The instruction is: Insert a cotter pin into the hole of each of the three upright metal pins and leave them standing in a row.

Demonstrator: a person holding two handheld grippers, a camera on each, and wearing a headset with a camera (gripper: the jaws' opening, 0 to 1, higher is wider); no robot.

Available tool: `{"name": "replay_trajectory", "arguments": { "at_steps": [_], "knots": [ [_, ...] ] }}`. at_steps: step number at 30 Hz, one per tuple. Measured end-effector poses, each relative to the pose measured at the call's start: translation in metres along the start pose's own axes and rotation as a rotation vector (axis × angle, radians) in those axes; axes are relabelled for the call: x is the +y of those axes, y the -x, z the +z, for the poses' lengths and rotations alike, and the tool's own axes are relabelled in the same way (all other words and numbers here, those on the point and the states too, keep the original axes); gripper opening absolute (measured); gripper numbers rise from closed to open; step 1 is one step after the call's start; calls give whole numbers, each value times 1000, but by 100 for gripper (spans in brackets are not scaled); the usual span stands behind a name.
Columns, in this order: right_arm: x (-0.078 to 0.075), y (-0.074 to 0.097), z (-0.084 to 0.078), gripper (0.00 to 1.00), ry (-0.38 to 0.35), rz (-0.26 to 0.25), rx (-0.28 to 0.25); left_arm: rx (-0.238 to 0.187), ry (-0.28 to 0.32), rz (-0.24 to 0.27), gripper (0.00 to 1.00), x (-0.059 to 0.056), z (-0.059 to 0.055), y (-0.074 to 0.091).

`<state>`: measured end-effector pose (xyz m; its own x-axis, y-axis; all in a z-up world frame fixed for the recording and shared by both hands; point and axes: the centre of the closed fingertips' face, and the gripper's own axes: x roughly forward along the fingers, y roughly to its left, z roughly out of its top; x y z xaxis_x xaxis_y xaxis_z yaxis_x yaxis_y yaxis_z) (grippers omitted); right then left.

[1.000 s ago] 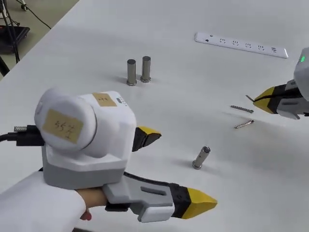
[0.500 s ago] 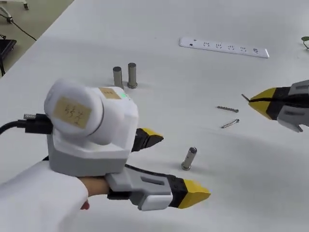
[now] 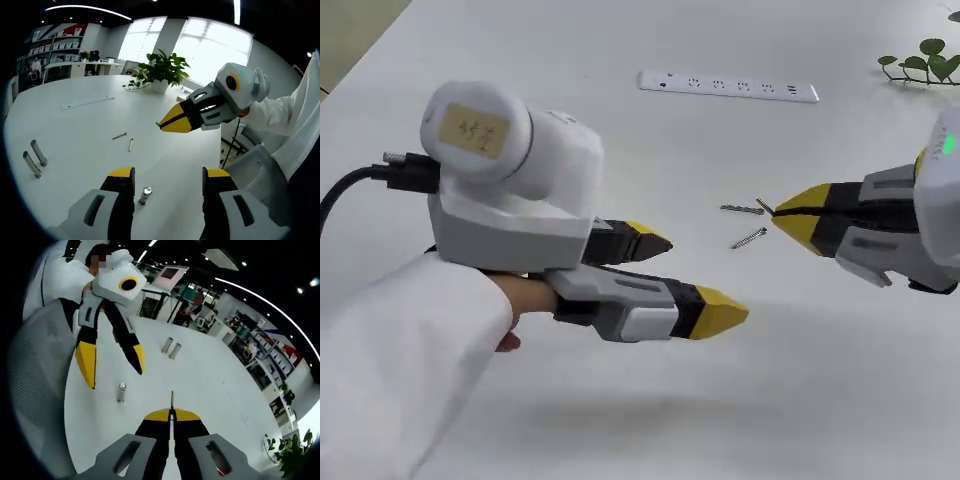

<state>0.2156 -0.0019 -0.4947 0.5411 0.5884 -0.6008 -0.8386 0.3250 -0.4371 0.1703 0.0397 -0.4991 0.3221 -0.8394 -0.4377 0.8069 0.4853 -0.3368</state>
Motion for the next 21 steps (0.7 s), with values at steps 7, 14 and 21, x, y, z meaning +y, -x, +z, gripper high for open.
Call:
{"name": "replay_trajectory", "arguments": {
  "at_steps": [7, 14, 21],
  "knots": [
    [17, 2, 4, 0, -18, 23, -14, 17, -12, -36, 36, 2, 13, -6],
    [23, 4, 8, 0, -4, 32, -21, -23, 99, -101, 21, -4, 26, -9],
    [27, 5, 12, 0, 14, 38, -25, -8, 133, -111, 13, -4, 28, -15]
  ]
}}
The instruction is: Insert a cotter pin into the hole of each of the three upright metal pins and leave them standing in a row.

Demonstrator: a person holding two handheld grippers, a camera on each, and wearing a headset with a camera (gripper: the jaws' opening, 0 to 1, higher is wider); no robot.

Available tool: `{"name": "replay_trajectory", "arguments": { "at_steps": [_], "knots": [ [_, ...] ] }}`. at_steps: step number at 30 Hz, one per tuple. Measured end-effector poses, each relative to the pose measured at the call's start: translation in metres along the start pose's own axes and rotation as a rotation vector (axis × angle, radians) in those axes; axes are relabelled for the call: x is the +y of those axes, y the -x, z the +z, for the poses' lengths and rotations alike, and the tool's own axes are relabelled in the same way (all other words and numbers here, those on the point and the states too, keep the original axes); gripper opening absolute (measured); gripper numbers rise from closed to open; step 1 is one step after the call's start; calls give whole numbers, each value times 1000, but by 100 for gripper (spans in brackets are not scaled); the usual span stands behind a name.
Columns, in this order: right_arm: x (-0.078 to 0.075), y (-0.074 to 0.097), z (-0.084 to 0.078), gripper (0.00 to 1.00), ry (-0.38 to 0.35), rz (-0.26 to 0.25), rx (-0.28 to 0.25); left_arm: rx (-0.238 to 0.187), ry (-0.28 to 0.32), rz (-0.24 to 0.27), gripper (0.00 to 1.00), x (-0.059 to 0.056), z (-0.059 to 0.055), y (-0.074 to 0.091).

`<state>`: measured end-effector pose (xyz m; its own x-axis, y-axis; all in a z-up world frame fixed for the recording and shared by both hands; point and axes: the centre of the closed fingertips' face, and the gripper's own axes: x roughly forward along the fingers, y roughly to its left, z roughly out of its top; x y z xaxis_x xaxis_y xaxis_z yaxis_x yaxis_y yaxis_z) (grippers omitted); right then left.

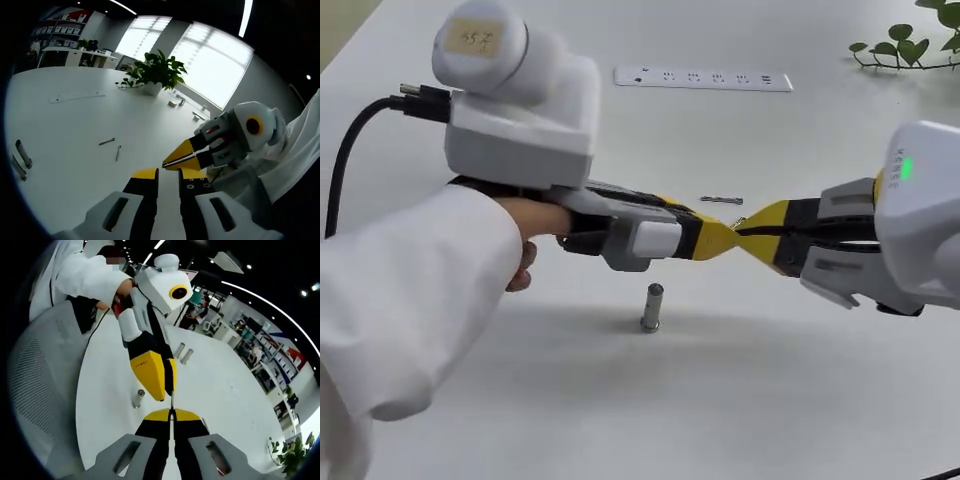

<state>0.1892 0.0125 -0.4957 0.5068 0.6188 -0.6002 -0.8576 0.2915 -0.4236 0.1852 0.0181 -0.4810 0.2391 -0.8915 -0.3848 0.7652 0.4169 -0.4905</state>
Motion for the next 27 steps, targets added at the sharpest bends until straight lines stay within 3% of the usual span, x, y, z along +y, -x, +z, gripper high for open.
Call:
{"name": "replay_trajectory", "arguments": {
  "at_steps": [16, 19, 27],
  "knots": [
    [5, 3, 6, 0, 31, 7, -7, 18, 25, 5, 0, 0, -1, -2],
    [4, 3, 8, 0, 40, 8, -8, 37, 18, 4, 0, 0, -4, -2],
    [5, 2, 10, 0, 59, 20, -5, 39, 32, 2, 0, 0, -5, 0]
  ]
}}
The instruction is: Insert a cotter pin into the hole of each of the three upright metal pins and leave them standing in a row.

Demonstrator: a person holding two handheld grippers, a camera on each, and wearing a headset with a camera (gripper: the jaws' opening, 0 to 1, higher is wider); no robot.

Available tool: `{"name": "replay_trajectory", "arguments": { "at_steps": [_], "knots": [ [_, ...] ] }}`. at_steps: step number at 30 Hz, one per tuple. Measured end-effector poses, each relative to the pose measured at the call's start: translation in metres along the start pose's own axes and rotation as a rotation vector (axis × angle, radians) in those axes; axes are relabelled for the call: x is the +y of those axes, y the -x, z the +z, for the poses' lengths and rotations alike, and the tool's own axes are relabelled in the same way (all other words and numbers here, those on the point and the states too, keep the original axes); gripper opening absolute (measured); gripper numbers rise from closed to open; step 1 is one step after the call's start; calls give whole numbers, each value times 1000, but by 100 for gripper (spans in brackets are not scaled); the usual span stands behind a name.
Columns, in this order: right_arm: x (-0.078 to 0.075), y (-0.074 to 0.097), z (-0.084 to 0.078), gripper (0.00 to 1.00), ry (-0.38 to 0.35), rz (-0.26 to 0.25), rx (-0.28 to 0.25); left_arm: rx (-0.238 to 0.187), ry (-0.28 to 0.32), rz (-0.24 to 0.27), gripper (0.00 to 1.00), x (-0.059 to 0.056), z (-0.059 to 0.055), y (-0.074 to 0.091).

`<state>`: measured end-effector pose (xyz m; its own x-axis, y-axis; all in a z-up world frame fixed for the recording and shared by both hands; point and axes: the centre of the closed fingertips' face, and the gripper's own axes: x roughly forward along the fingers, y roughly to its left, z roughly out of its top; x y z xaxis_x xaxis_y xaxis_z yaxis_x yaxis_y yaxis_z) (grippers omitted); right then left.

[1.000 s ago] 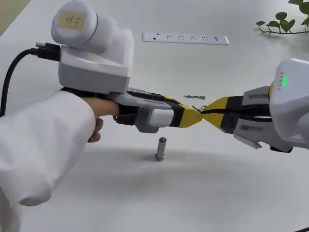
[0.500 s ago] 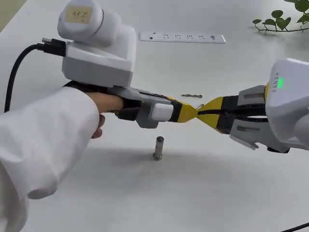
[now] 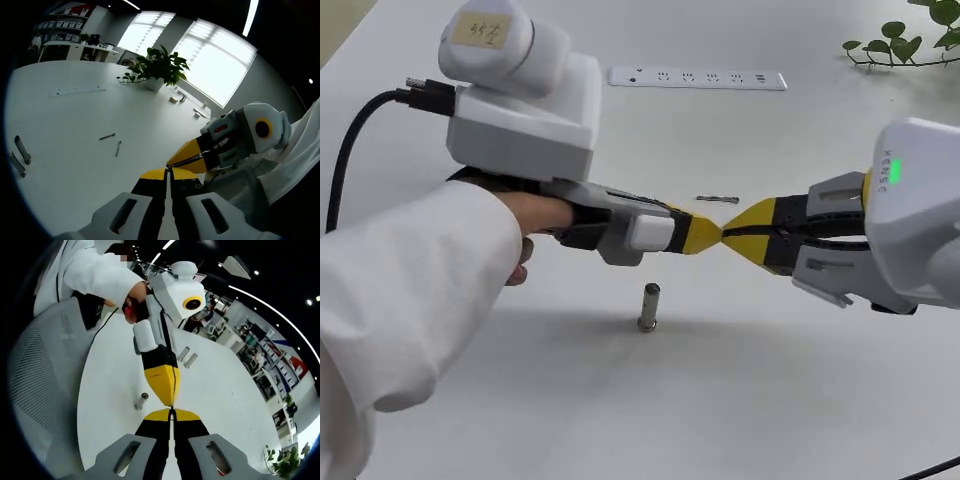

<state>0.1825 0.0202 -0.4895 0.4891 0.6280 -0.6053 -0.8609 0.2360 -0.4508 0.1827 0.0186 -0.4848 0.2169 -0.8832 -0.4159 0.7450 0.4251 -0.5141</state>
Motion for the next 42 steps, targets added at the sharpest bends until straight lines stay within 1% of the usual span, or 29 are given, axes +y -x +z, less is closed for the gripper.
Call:
{"name": "replay_trajectory", "arguments": {
  "at_steps": [9, 13, 19, 23, 28, 33, 37, 40, 42],
  "knots": [
    [1, -2, 1, 0, 10, 14, 1, 4, -6, 11, 0, -1, -2, 1],
    [3, -3, -1, 0, 12, 23, 5, 14, -14, 9, 2, -2, -5, 0],
    [5, -4, 1, 0, 21, 35, 0, -2, 0, 13, 2, -2, -4, 2],
    [7, -6, 2, 0, 33, 43, 0, 1, 4, 18, 2, 1, -3, 3],
    [5, -6, 3, 0, 29, 39, -3, 8, 5, 20, 0, 1, -5, 4],
    [4, -5, 2, 0, 32, 30, 1, -2, 12, 20, 0, 2, -3, 4],
    [4, -5, 1, 0, 27, 26, 1, 0, 10, 18, 0, 2, -3, 4],
    [5, -4, 2, 0, 24, 27, -2, 8, 21, 18, 0, 2, -3, 4],
    [6, -4, 2, 0, 24, 28, -3, 15, 8, 21, 0, 1, -4, 5]
  ]
}}
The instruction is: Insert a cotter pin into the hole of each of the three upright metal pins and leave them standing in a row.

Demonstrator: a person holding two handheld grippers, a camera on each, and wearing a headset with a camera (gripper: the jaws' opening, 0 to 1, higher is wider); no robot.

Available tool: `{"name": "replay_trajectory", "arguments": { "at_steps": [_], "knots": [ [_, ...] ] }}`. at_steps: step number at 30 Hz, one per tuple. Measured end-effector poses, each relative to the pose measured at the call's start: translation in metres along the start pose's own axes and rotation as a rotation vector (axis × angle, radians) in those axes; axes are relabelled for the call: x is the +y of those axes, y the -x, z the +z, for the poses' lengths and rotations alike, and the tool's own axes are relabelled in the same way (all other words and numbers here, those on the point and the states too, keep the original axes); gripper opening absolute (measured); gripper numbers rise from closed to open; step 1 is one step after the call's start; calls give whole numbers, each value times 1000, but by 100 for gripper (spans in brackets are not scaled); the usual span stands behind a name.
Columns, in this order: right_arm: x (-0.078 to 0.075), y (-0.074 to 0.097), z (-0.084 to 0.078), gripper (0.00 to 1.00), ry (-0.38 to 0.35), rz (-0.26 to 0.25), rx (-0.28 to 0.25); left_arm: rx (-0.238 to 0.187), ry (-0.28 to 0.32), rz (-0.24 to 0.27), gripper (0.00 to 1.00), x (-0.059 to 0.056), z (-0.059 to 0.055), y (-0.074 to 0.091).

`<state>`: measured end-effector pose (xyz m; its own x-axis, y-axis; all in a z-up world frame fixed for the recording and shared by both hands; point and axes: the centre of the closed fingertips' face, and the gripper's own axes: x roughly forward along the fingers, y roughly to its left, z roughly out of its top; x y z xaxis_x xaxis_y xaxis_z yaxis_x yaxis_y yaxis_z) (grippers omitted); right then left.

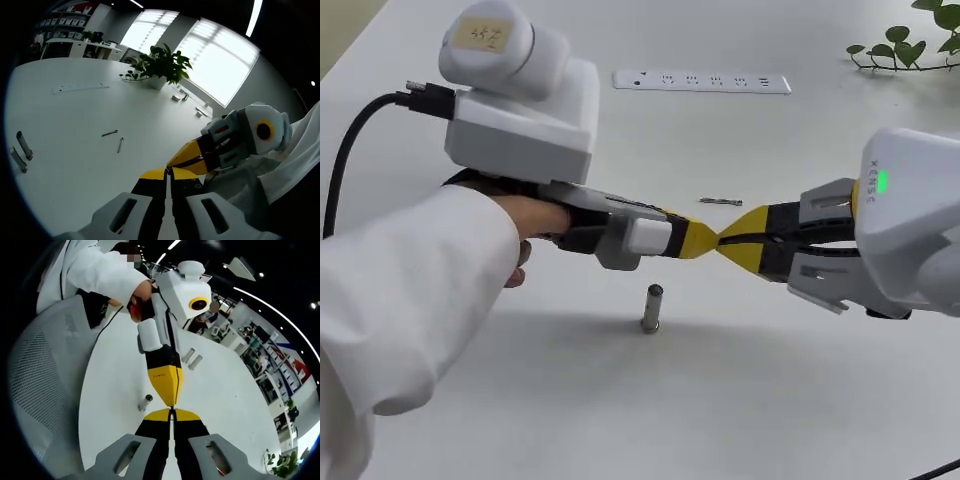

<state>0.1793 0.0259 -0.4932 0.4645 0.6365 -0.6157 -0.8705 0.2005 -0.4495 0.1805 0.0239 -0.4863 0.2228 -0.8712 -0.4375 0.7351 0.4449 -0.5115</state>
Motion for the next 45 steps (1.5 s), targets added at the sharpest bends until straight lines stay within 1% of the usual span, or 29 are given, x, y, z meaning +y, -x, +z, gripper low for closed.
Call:
{"name": "replay_trajectory", "arguments": {
  "at_steps": [3, 7, 9, 10, 11, 14, 18, 24, 27, 29, 30, 32, 33, 34, 35, 37, 38, 39, 40, 41, 42, 43, 45],
  "knots": [
    [2, -1, 0, 0, -2, 5, -5, 16, -11, 10, 0, 1, -1, 1],
    [5, -1, 1, 0, 0, 11, -12, 35, -4, 12, 0, 2, -4, 2],
    [6, -1, 2, 0, 2, 11, -14, 38, 7, 11, 0, 2, -5, 2],
    [6, -1, 2, 0, 0, 11, -15, 38, 8, 13, 0, 0, -5, 2],
    [5, -1, 2, 0, 3, 5, -18, 31, 0, 17, 0, -1, -5, 2],
    [5, -2, 2, 0, -1, 8, -22, 40, -32, 19, 0, -2, -6, 2],
    [6, -1, 3, 0, 13, 6, -29, 45, -34, 18, 0, -3, -7, 2],
    [6, -1, 4, 0, 14, 3, -36, 49, -47, 17, 0, -5, -10, 2],
    [3, 1, 1, 6, -6, 0, -37, 56, -63, 20, 0, -4, -13, 3],
    [3, 2, -3, 8, -43, 7, -31, 54, -80, 22, 0, -3, -12, 4],
    [2, 2, -9, 10, -69, 12, -12, 50, -88, 23, 0, -3, -12, 5],
    [2, 2, -17, 16, -97, 19, 2, 49, -103, 26, 0, -3, -11, 7],
    [4, 3, -19, 16, -124, 32, 3, 48, -108, 29, 0, -3, -11, 7],
    [6, 3, -21, 16, -166, 45, 0, 47, -124, 29, 0, -3, -11, 9],
    [6, 3, -22, 16, -195, 47, -6, 43, -143, 28, 0, -3, -10, 10],
    [6, 4, -24, 18, -246, 62, -23, 42, -158, 27, 0, -4, -10, 11],
    [6, 4, -22, 18, -311, 79, -56, 39, -185, 24, 0, -4, -10, 12],
    [7, 4, -21, 18, -330, 85, -63, 41, -207, 29, 0, -4, -10, 13],
    [7, 4, -21, 18, -392, 95, -73, 47, -274, 31, 0, -4, -9, 15],
    [6, 4, -19, 18, -420, 97, -86, 34, -288, 29, 0, -6, -7, 15],
    [5, 4, -15, 18, -447, 103, -116, 28, -297, 15, 0, -10, -6, 16],
    [5, 4, -13, 18, -477, 116, -130, 23, -316, 11, 0, -12, -5, 17],
    [5, 5, -6, 18, -530, 144, -170, 31, -387, 11, 0, -14, -3, 19]
  ]
}}
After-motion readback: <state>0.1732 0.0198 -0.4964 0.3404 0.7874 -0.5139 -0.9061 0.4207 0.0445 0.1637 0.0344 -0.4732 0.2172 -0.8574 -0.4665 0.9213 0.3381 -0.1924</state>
